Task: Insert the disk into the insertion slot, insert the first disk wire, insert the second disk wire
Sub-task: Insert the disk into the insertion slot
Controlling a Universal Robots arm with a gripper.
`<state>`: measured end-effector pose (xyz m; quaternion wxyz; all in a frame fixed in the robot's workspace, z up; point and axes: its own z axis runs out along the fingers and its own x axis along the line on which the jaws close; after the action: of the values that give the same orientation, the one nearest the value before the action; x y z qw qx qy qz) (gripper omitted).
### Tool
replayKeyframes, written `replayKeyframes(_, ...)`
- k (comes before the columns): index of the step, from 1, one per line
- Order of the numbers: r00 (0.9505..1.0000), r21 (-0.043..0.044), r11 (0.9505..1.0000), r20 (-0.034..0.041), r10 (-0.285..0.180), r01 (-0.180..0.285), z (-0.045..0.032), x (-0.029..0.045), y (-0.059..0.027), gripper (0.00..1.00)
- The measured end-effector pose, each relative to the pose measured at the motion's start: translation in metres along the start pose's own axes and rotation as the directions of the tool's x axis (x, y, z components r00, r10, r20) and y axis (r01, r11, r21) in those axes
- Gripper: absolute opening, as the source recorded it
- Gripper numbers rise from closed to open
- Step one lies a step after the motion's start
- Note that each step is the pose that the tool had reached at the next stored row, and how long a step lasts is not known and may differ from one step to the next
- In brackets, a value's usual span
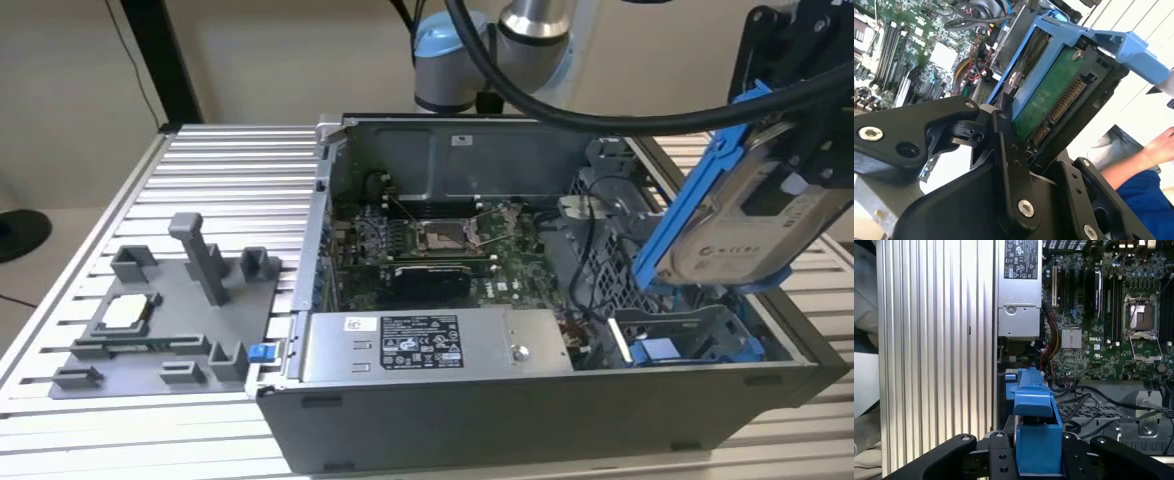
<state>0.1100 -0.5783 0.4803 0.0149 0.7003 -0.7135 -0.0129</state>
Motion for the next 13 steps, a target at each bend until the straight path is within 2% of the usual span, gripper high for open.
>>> replayKeyframes(6,1.0000,0.0000,1.0000,-0.0001,0.000,0.000,0.0083,0.0021,-0.0015,0.00)
replayKeyframes(13,1.0000,0.0000,1.0000,0.0003,0.000,0.000,0.0180,0.0051,-0.0071,0.00)
